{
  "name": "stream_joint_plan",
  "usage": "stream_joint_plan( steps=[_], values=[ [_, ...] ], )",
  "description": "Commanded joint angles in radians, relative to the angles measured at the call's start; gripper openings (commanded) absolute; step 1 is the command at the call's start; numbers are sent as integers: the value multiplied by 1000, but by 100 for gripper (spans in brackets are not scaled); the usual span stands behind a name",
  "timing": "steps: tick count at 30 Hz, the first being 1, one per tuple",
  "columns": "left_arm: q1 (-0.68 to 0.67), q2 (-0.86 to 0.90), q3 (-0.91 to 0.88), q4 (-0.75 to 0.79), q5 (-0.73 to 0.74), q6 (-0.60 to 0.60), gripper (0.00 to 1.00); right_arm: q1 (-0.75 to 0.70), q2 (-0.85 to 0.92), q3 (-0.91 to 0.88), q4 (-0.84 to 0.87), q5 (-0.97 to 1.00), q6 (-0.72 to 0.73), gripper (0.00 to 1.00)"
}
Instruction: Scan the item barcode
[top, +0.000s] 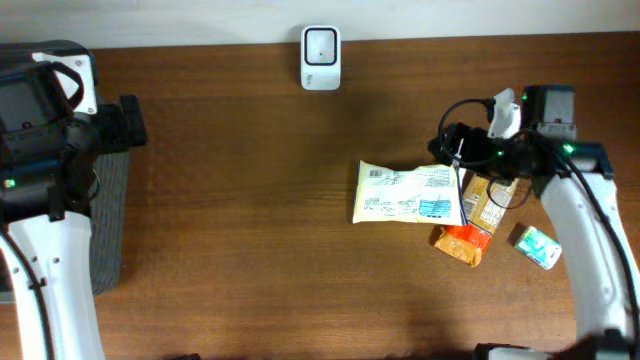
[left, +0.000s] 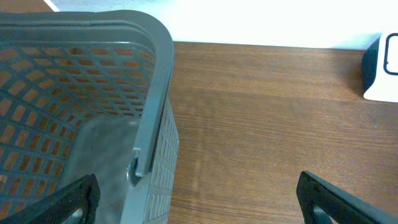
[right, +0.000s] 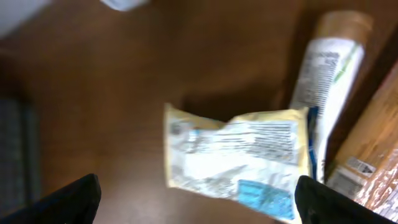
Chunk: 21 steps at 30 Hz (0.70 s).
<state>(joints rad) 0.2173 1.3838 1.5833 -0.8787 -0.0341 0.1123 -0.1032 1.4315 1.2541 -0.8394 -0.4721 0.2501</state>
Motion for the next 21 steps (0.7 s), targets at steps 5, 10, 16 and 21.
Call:
stream_joint_plan(
  steps=[5, 10, 16, 21],
  values=[
    [2, -4, 9, 1, 0, 10, 99, -1, -340, 26, -133, -39, -89, 99],
    [2, -4, 9, 1, 0, 10, 99, -1, -423, 26, -303, -40, -171, 99],
    [2, -4, 9, 1, 0, 10, 99, -1, -346, 26, -306, 103, -175, 99],
    [2, -4, 9, 1, 0, 10, 99, 0, -212, 25, -306, 105, -175, 99]
  ],
)
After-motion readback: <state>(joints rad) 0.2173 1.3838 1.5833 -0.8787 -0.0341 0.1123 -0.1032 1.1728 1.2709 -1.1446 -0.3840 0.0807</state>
